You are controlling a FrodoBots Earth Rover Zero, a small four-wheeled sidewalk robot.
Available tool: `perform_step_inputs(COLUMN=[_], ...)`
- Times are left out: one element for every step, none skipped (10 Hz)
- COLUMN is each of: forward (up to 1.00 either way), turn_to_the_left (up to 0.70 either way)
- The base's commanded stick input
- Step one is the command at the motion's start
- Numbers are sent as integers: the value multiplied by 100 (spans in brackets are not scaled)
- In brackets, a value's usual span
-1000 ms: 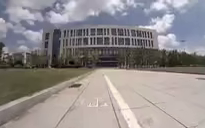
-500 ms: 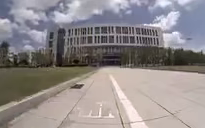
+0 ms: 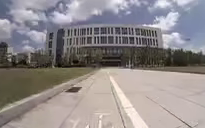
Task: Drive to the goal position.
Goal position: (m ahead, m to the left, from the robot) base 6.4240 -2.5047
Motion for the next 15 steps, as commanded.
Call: perform_step_inputs(forward=[70, 70, 70, 70, 70, 70, 70, 70, 70, 70, 70, 70, 70, 70, 70], turn_to_the_left=[4, -17, -24, 1, 0, 0, 0, 0, 0, 0, 0, 0, 0, 0, 0])
